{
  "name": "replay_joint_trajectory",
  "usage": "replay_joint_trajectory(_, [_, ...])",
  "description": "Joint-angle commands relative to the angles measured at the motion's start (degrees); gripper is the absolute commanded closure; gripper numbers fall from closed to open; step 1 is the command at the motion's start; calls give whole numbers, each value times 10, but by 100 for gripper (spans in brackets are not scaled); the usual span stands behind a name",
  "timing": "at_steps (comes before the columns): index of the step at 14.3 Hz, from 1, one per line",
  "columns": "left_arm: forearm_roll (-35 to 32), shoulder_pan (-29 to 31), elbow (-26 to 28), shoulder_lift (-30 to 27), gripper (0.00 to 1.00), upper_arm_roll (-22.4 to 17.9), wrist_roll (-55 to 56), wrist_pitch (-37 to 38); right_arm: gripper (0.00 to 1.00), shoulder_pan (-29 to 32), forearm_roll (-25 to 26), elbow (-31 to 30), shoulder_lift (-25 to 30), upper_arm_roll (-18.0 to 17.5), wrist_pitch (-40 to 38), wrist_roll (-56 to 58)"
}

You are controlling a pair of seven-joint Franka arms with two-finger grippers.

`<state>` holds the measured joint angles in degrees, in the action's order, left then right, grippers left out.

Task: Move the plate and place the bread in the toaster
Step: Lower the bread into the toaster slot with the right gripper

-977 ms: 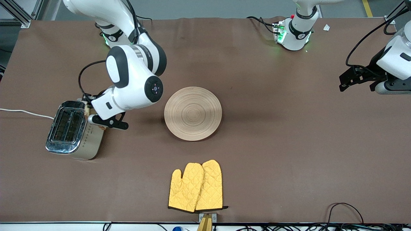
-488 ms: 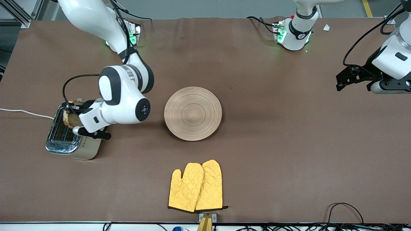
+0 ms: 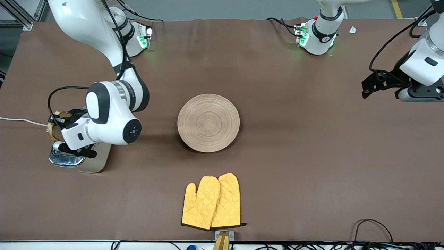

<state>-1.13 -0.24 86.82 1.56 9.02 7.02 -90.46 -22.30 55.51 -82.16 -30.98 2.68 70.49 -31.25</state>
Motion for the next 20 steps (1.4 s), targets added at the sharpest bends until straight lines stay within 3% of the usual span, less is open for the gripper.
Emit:
replay_joint_trajectory(1, [0, -1, 4, -4, 0, 2, 6, 0, 100, 1, 12, -3, -14, -7, -1, -24])
replay_joint_trajectory(16, [0, -1, 4, 1, 0, 2, 6, -2, 99, 14, -2, -17, -36, -8, 40, -61])
replay_joint_trajectory(17, [0, -1, 4, 0, 0, 2, 6, -2, 93, 12, -3, -17, -36, -8, 40, -61])
replay_joint_trajectory(20, [0, 0, 4, 0, 0, 2, 6, -2, 40, 12, -4, -15, -35, -8, 40, -60])
